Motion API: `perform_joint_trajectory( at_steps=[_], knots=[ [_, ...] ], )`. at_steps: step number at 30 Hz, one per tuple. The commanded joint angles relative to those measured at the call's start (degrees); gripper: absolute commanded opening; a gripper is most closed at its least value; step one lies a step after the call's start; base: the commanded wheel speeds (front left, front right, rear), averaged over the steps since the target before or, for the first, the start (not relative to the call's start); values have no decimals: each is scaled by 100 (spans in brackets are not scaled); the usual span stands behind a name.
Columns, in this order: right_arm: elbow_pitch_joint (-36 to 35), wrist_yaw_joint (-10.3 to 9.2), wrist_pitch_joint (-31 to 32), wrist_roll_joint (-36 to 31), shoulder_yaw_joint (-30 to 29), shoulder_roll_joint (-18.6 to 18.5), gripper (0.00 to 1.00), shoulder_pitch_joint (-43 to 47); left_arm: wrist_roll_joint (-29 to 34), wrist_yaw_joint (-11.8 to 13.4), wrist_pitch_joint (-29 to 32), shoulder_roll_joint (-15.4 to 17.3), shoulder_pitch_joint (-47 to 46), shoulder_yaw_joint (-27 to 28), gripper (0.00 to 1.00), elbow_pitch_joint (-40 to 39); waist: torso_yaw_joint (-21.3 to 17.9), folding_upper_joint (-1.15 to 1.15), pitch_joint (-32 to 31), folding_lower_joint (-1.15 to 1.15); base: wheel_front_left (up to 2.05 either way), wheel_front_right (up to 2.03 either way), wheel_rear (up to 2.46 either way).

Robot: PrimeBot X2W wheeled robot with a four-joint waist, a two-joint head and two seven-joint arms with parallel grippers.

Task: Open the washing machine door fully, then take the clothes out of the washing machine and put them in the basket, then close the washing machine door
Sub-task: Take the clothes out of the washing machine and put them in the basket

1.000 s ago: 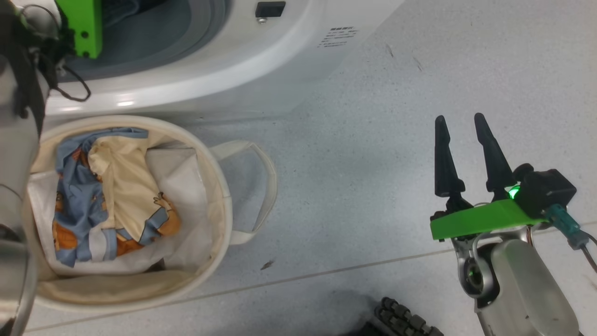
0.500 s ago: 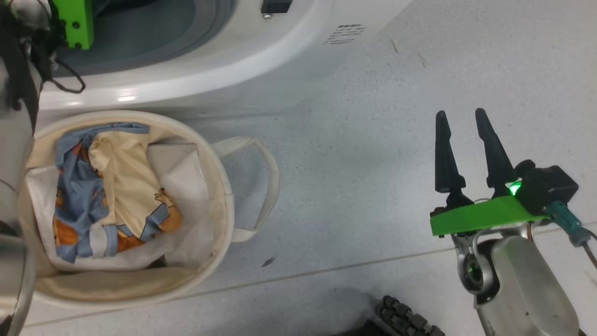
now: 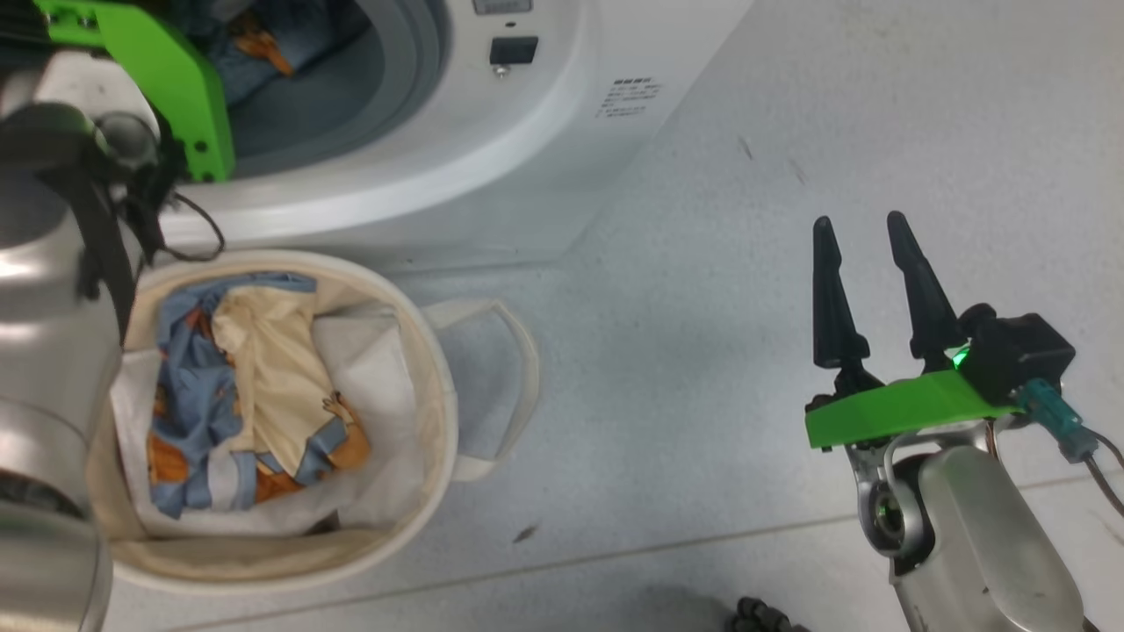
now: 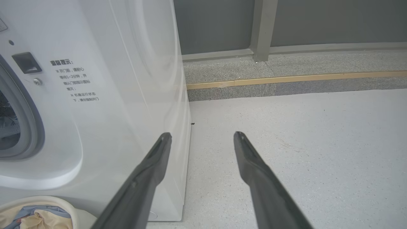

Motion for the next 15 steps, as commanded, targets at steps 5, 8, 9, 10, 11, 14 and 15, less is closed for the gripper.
perform_joint_trajectory(
  at_steps=[5, 8, 9, 10, 11, 14, 15],
  knots=[
    [-33, 42, -70, 11, 125, -26, 100, 217, -396, -31, -601, 401, 298, -78, 0, -501, 120, 0, -423, 0, 0, 0, 0],
    [23, 42, -70, 18, 158, -27, 100, 270, -523, -31, -1075, 524, 542, -177, 0, -635, 181, 0, -627, 0, 0, 0, 0],
    [40, 42, -70, 20, 166, -30, 100, 289, -586, -31, -1254, 543, 627, -189, 0, -685, 204, 0, -698, 0, 0, 0, 0],
    [53, 42, -70, 24, 171, -32, 100, 310, -654, -31, -1442, 562, 716, -189, 0, -724, 229, 0, -770, 0, 0, 0, 0],
    [68, 42, -70, 24, 179, -33, 100, 333, -695, -31, -1604, 582, 814, -218, 0, -757, 251, 0, -842, 0, 0, 0, 0],
    [112, 42, -70, 24, 202, -50, 100, 400, -806, -31, -2085, 596, 1109, -314, 0, -858, 341, 0, -1055, 0, 0, 0, 0],
    [130, 42, -70, 21, 215, -56, 100, 423, -835, -31, -2223, 604, 1210, -354, 0, -887, 368, 0, -1126, 0, 0, 0, 0]
  ],
)
